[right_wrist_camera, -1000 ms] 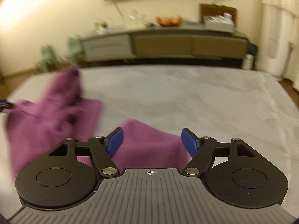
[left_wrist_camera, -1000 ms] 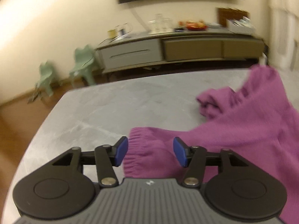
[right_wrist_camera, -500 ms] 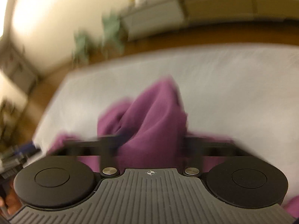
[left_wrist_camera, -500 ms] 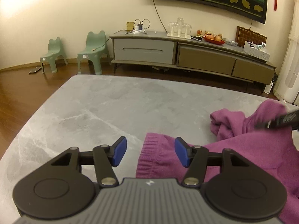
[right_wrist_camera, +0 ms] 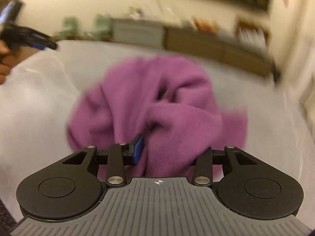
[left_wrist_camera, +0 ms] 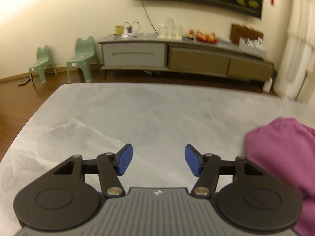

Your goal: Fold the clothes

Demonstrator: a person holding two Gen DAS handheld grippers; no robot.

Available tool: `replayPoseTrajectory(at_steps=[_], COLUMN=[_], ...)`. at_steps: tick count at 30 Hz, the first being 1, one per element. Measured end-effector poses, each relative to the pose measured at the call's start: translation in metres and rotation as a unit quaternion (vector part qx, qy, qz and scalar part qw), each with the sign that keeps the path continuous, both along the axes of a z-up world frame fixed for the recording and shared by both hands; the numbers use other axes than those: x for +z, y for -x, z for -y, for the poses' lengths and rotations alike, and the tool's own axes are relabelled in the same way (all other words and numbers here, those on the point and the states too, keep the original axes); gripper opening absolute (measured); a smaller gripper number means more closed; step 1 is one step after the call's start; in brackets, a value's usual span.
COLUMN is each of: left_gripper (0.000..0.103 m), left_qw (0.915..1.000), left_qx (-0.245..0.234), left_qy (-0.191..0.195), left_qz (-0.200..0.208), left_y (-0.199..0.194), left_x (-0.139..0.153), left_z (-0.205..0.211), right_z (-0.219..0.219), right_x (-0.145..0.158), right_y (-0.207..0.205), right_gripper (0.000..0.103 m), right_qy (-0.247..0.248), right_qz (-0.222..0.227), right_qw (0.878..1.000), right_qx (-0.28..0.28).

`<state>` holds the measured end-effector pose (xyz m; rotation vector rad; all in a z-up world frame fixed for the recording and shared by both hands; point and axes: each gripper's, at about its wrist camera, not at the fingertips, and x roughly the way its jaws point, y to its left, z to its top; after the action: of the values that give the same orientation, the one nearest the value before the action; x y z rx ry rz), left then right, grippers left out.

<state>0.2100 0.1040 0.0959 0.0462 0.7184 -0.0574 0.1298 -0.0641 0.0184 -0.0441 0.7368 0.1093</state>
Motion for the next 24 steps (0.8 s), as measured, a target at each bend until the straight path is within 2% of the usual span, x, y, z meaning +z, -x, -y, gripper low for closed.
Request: replayPoseTrajectory(at_steps=[2, 4, 6, 8, 11, 12, 13, 14, 17, 18, 19, 20, 21, 24], left_gripper=[0.06, 0.066, 0.079, 0.088, 0.088, 0.091, 0.092, 0.093, 0.093, 0.084, 0.071, 0.038, 0.023, 0.007], left_qw=[0.9996, 0.9981, 0.9941, 0.9884, 0.9861, 0.9848, 0.9829, 0.9808, 0.9731, 0.9703, 0.9702, 0.9721, 0.9737, 0.9837], left_qx=[-0.027, -0.06, -0.107, -0.15, -0.165, -0.173, -0.183, -0.193, -0.212, -0.212, -0.204, -0.19, -0.175, -0.153], left_qy=[-0.002, -0.001, 0.006, 0.012, 0.022, 0.018, 0.009, 0.0, -0.078, -0.108, -0.124, -0.13, -0.136, -0.089], left_qz=[0.004, 0.009, 0.018, 0.022, -0.001, -0.009, -0.016, -0.024, -0.044, -0.042, -0.043, -0.048, -0.052, -0.033], left_y=[0.01, 0.02, 0.029, 0.027, 0.003, -0.006, -0.016, -0.025, -0.05, -0.054, -0.059, -0.063, -0.067, -0.061], left_x=[0.002, 0.005, 0.009, 0.011, 0.011, 0.009, 0.005, 0.001, -0.027, -0.038, -0.045, -0.05, -0.055, -0.036], left_z=[0.02, 0.042, 0.067, 0.099, 0.155, 0.176, 0.198, 0.221, 0.286, 0.301, 0.307, 0.308, 0.31, 0.277], right_z=[0.03, 0.059, 0.082, 0.095, 0.099, 0.092, 0.085, 0.079, 0.061, 0.059, 0.058, 0.057, 0.058, 0.066], right_x=[0.003, 0.012, 0.018, 0.02, 0.011, 0.009, 0.006, 0.004, -0.004, -0.006, -0.007, -0.008, -0.009, -0.012], right_y=[0.01, 0.013, 0.012, 0.006, -0.006, -0.008, -0.01, -0.012, -0.018, -0.02, -0.022, -0.023, -0.024, -0.03], right_gripper=[0.055, 0.062, 0.066, 0.068, 0.064, 0.054, 0.048, 0.047, 0.046, 0.046, 0.046, 0.046, 0.046, 0.049], right_qy=[-0.08, -0.145, -0.187, -0.21, -0.233, -0.23, -0.227, -0.224, -0.214, -0.212, -0.206, -0.194, -0.182, -0.164], right_qz=[0.002, 0.016, 0.03, 0.034, 0.018, 0.012, 0.005, -0.002, -0.021, -0.025, -0.027, -0.026, -0.027, -0.036], right_qw=[0.996, 0.987, 0.978, 0.973, 0.971, 0.973, 0.974, 0.974, 0.973, 0.972, 0.974, 0.976, 0.979, 0.985], right_qx=[-0.037, -0.064, -0.084, -0.085, -0.047, -0.022, 0.002, 0.026, 0.088, 0.092, 0.094, 0.092, 0.083, 0.049])
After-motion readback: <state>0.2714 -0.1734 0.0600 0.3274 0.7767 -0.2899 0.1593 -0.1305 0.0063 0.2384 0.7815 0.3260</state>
